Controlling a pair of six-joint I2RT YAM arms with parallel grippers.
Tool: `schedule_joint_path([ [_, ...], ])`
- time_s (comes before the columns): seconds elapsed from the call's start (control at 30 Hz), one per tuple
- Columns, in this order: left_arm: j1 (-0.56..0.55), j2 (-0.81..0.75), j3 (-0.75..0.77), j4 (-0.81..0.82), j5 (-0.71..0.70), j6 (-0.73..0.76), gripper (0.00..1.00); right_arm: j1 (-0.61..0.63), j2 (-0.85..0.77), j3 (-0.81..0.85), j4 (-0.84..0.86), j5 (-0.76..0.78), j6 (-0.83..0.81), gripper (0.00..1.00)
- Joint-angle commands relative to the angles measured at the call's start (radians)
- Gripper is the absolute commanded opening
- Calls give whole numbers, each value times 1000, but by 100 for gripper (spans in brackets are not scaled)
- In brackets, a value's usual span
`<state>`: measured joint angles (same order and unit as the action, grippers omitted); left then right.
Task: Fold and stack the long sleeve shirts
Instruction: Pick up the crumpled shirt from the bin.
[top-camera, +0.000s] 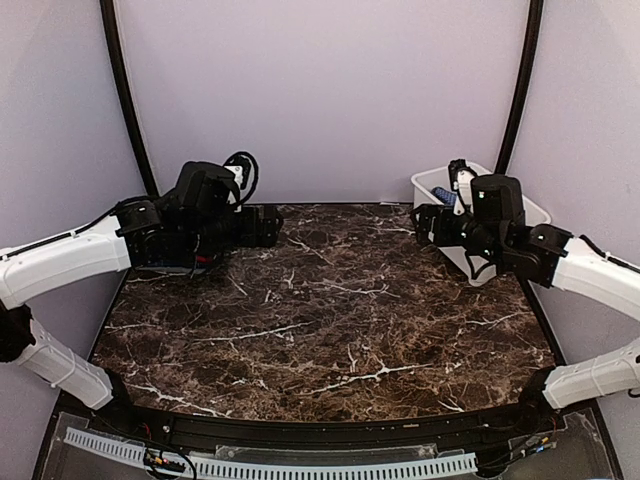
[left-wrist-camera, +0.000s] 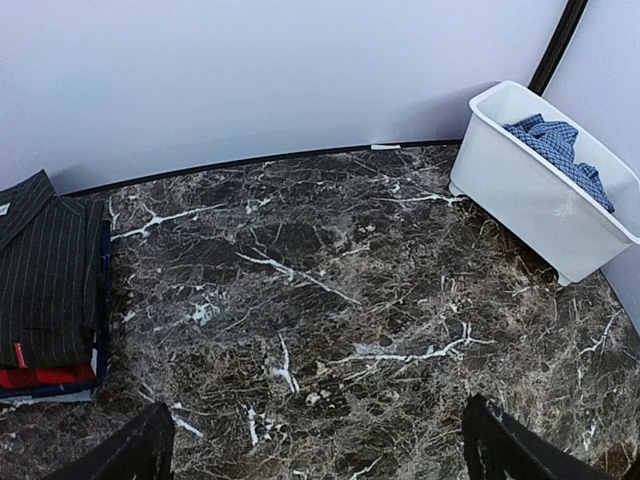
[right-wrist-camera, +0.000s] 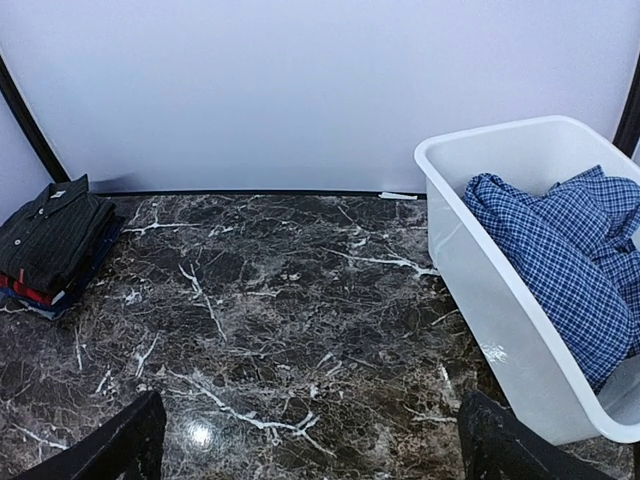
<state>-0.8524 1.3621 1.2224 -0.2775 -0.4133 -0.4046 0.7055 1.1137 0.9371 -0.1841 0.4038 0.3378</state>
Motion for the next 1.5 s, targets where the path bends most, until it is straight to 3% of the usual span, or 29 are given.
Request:
schedule_joint_path([
  [0.0,-21,-18,29,-44,-68,-77,99,17,46,85,1,29,2,99],
  [0.33,-32,-49,31,-67,-89,-89,99,-12,284,379,-70,55,-49,99],
  [0.67,-30,-87,36,-139,-92,-93,99,-297,584,721,-202,45,-33,99],
  [1.07,-21,-106,17,-155,-64,-121,99,-560,794,775,-274,-59,40,99],
  [1.47,-16,-58,37,-157,-45,-146,99,-597,997,808,-380,-89,57,99],
])
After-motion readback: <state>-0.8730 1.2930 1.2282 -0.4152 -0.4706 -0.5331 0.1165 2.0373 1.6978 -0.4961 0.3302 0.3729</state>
